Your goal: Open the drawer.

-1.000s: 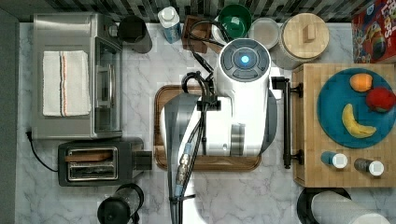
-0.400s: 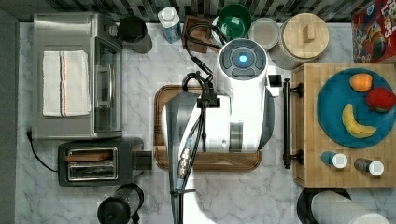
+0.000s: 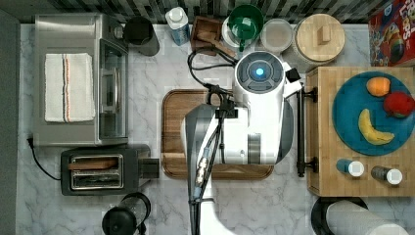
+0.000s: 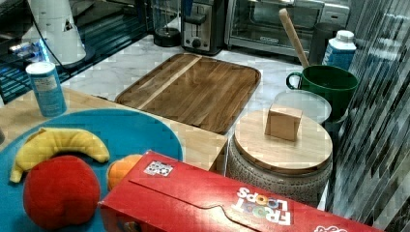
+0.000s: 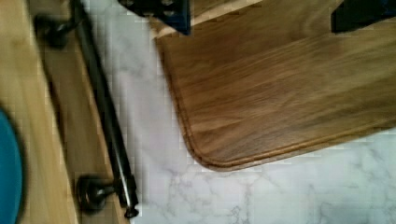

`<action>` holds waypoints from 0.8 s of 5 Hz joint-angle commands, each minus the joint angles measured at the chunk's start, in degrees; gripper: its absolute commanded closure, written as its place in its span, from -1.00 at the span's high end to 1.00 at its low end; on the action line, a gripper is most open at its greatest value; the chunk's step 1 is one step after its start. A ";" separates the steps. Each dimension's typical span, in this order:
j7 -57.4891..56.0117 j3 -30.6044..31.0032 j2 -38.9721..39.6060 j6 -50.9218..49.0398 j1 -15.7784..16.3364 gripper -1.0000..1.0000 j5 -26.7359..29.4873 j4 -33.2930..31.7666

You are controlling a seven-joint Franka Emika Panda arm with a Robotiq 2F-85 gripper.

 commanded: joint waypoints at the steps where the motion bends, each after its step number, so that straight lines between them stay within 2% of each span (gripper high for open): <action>1: -18.33 -2.20 -2.55 9.07 -3.46 1.00 -1.68 -6.32; 2: -24.85 -3.02 -2.48 14.21 -5.01 1.00 -1.89 -8.64; 4: -33.64 -2.84 -0.77 17.50 -9.10 1.00 0.47 -9.05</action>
